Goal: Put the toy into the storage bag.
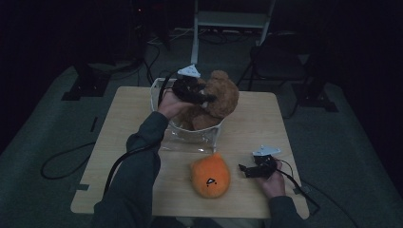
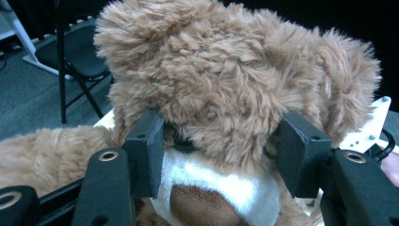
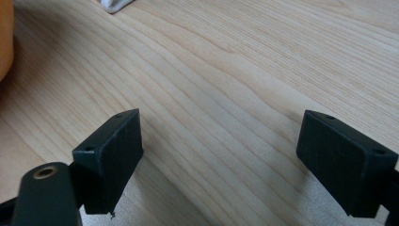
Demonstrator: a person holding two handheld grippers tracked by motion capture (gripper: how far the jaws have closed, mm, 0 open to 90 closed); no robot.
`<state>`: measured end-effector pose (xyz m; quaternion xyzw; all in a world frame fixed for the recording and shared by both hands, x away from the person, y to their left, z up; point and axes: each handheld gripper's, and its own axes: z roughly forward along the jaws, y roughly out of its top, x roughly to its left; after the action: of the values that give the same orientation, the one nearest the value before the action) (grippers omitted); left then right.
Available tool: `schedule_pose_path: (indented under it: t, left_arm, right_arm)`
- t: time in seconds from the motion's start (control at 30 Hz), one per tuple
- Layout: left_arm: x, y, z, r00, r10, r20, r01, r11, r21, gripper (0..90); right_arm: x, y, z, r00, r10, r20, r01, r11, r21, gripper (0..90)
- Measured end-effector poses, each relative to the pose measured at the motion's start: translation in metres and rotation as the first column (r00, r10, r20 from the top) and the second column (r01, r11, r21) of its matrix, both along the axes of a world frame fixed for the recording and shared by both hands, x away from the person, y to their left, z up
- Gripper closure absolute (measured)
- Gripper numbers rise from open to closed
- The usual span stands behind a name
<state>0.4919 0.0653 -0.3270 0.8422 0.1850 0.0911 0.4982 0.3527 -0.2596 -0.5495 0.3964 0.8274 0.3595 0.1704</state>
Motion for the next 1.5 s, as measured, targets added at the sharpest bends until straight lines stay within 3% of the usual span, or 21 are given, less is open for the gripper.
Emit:
schedule_pose_path:
  t: [0.33,0.53,0.73,0.83,0.9,0.93,0.97,1.23,1.5]
  left_arm:
    - [0.001,0.005,-0.009,0.9996,0.02,-0.019,-0.019,0.9971,0.073,42.1]
    - [0.001,0.003,-0.007,0.9997,0.01,-0.024,-0.009,0.9988,0.048,35.3]
    - [0.002,0.001,0.003,0.9994,0.03,-0.015,-0.031,0.9989,-0.036,27.1]
    - [0.001,-0.007,0.004,0.9994,0.035,0.002,-0.035,0.9994,0.004,27.7]
    - [0.001,-0.01,0.003,0.9994,0.036,0.005,-0.036,0.999,0.026,33.9]
    - [0.0,-0.015,-0.001,0.9997,0.022,0.005,-0.023,0.997,0.074,33.9]
    - [-0.001,-0.017,-0.003,0.9998,0.017,0.001,-0.017,0.9963,0.085,41.1]
    - [-0.002,-0.021,-0.007,0.9999,-0.006,-0.015,0.009,0.9852,0.171,46.9]
    - [-0.003,-0.022,-0.012,0.999,-0.025,-0.037,0.032,0.9798,0.197,48.8]
  right_arm:
    - [0.0,0.0,0.0,1.0,0.0,0.0,0.0,1.0,0.0,14.3]
    - [0.0,0.0,0.0,1.0,0.0,0.0,0.0,1.0,0.0,14.3]
    - [0.0,0.0,0.0,1.0,0.0,0.0,0.0,1.0,0.0,14.3]
    - [0.0,0.0,0.0,1.0,0.0,0.0,0.0,1.0,0.0,14.3]
    - [0.0,0.0,0.0,1.0,0.0,0.0,0.0,1.0,0.0,14.3]
    - [0.0,0.0,0.0,1.0,0.0,0.0,0.0,1.0,0.0,14.3]
    - [0.0,0.0,0.0,1.0,0.0,0.0,0.0,1.0,0.0,14.3]
    - [0.0,0.0,0.0,1.0,0.0,0.0,0.0,1.0,0.0,14.3]
    - [0.0,0.0,0.0,1.0,0.0,0.0,0.0,1.0,0.001,14.3]
